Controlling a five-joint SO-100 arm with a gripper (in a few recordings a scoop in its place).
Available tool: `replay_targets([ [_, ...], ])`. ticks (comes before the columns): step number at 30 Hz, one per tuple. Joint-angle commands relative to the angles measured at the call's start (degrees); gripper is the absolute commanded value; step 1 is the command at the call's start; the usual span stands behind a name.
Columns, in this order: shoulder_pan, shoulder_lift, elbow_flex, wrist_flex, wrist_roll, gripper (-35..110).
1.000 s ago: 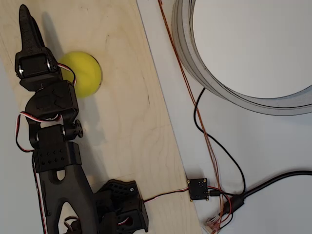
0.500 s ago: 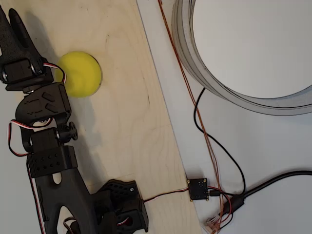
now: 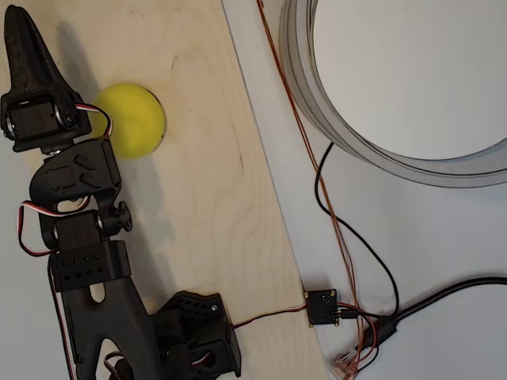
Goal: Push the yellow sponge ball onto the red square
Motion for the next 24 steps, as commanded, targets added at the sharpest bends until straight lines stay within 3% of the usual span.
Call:
replay_targets([
  [1,1.32,3.16,-0.18,-1.32,0.09,0],
  [3,0.62,4.39,1.93,-4.04,-0.35,5],
  [5,-1.49,5.71,4.66,-5.71,-5.36,36],
  [9,-2.29,6.59,5.98,-5.62,-5.54,43],
  [14,-2.11,6.5,5.19,-5.62,-7.12,40],
  [15,-2.11,6.5,4.57,-5.71,-7.65,35],
  [17,-1.49,6.59,2.55,-6.06,-5.27,1],
  [24,0.97,3.25,-2.55,-0.97,-2.72,-1],
])
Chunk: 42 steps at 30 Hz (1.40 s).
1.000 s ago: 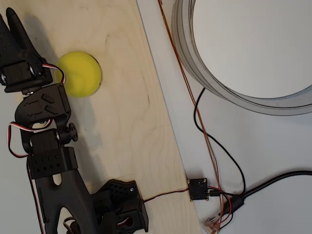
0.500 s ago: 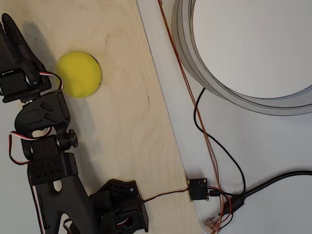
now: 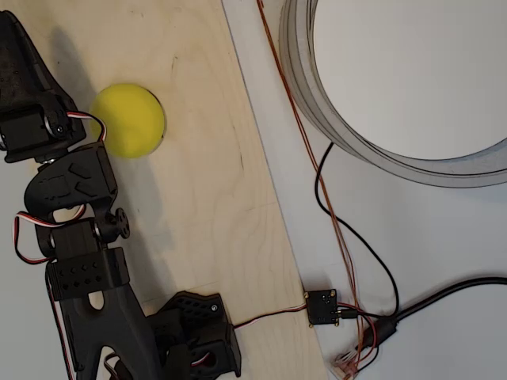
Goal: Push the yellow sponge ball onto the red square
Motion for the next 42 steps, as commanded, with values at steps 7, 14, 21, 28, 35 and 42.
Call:
replay_targets([
  [7,-0.97,1.85,-0.44,-1.23,-4.22,40],
  [14,-1.05,2.11,0.35,-1.23,-3.69,42],
  [21,-0.09,2.11,0.09,-5.27,-0.09,-1],
  [28,0.44,0.18,0.09,-5.45,0.79,-1],
  [35,0.62,-0.62,0.79,-5.54,1.67,-1],
  [42,1.41,-0.62,1.76,-5.98,2.99,-1],
])
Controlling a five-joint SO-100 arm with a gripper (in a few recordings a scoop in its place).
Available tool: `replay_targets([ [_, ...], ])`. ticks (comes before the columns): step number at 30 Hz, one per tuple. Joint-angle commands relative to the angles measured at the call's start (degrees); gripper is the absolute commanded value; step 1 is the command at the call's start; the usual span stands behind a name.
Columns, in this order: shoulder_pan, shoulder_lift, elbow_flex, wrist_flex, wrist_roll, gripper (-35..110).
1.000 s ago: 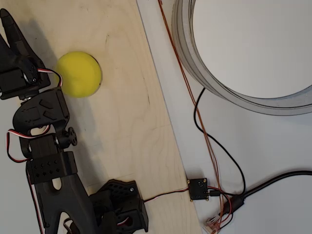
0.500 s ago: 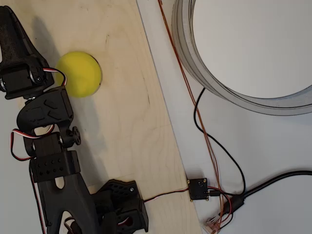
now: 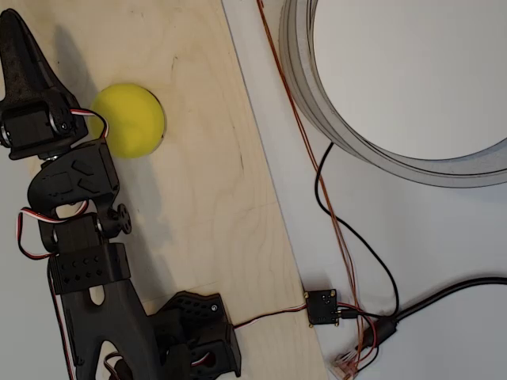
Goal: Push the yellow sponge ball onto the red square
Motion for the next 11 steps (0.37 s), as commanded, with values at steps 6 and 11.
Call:
replay_targets([
  [6,1.93,0.7,0.35,-1.49,2.55,-1],
  [11,1.93,1.05,1.32,-2.02,2.81,0],
])
